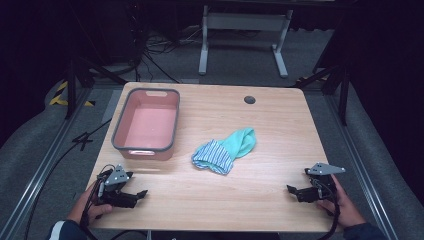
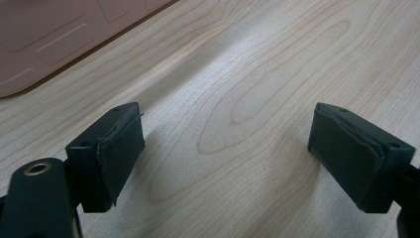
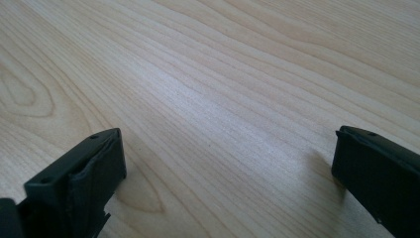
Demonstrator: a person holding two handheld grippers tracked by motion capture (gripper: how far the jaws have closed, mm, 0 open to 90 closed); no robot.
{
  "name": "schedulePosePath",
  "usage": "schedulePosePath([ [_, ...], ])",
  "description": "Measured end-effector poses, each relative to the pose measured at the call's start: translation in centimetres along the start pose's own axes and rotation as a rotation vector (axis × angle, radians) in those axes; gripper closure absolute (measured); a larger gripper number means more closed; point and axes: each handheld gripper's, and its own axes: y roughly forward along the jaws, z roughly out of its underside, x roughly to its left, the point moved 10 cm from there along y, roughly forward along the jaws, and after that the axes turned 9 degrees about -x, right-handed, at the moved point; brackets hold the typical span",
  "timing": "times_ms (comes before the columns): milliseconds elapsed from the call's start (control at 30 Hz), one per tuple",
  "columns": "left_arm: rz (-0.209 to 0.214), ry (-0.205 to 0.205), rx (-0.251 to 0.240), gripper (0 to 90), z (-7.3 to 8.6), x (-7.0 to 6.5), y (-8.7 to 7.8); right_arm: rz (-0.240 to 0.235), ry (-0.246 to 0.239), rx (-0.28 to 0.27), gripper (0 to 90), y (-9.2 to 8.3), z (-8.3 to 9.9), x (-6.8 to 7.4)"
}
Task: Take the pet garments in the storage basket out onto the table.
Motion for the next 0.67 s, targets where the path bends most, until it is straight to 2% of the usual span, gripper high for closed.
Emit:
schedulePosePath([
  [667,-0.003,0.0,0.003,14.0,0.0,-0.02,0.02,0.0,0.0,-0.001,0.6,0.01,0.0,0.0],
])
